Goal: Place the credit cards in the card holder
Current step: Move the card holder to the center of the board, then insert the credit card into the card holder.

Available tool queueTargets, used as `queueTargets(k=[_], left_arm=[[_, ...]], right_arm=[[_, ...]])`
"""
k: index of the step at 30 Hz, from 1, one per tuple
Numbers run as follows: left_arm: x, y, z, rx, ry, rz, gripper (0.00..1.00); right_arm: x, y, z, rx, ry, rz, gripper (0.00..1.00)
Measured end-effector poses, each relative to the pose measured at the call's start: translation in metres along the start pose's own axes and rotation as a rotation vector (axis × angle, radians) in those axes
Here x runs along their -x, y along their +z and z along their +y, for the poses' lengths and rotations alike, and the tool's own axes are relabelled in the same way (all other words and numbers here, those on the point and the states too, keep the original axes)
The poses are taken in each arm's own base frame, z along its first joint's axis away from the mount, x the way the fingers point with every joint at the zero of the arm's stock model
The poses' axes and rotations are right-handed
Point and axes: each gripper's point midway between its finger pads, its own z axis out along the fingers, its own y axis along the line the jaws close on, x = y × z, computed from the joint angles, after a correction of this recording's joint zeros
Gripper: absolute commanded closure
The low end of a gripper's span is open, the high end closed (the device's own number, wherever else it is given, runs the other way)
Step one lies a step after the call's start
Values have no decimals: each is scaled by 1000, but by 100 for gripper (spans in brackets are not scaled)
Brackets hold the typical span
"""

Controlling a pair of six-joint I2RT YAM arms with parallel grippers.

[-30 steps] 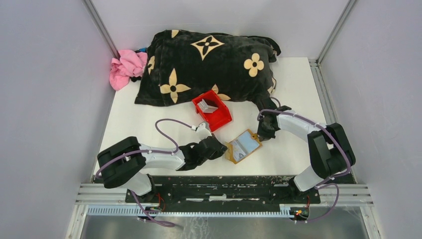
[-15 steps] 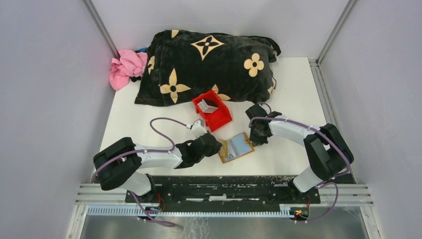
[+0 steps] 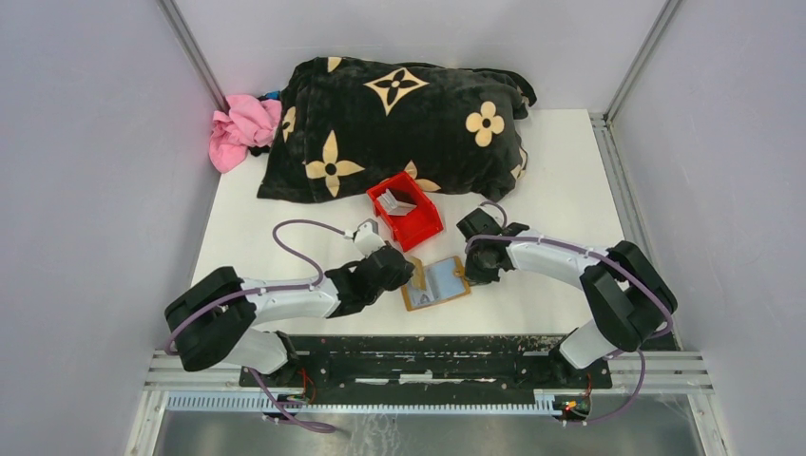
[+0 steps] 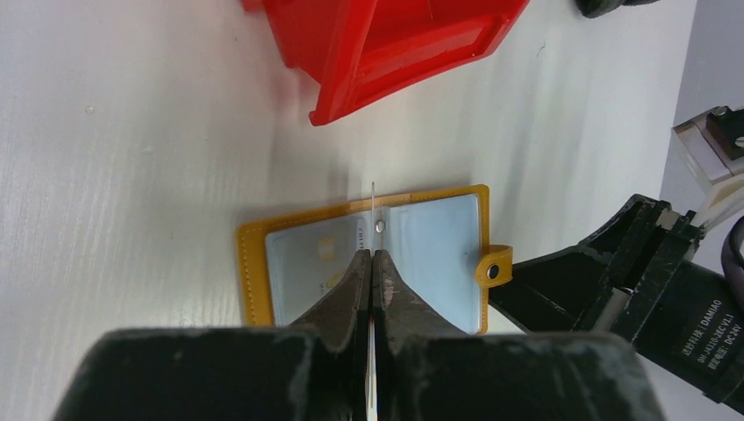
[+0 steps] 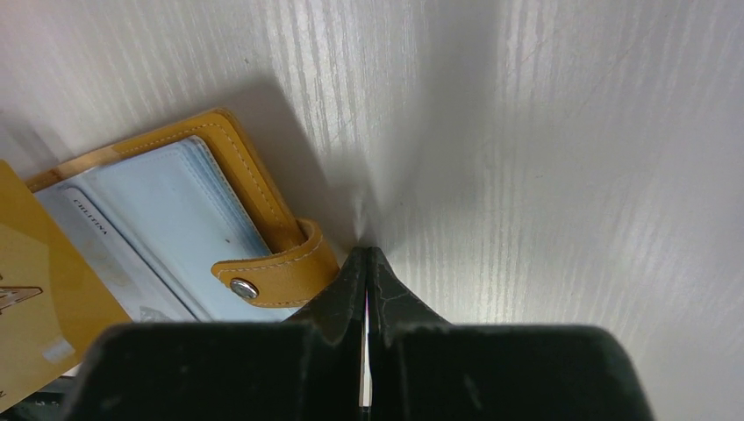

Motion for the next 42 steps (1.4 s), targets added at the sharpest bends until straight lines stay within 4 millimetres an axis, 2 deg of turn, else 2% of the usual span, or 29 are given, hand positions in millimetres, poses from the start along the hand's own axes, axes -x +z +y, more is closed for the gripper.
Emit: queueTargets(k=[7, 14, 18, 23, 36, 42], left_arm=[[-4, -8, -16, -103, -25, 9, 97], [-31, -16, -17, -153, -14, 44, 97], [-38, -17, -20, -160, -18, 37, 97], [-35, -17, -19, -150, -47, -6, 97], [-28, -16, 4, -110, -92, -77, 97], [-28, -15, 1, -137, -113, -84, 97]], right_arm=[[-2, 0, 1, 12, 0, -4, 99], [-1, 0, 0, 25, 16, 5, 98], [-2, 0, 1, 41, 29, 18, 98], [-2, 0, 1, 44, 30, 21, 98], [-2, 0, 0, 45, 27, 23, 98], [-2, 1, 0, 45, 27, 23, 98]])
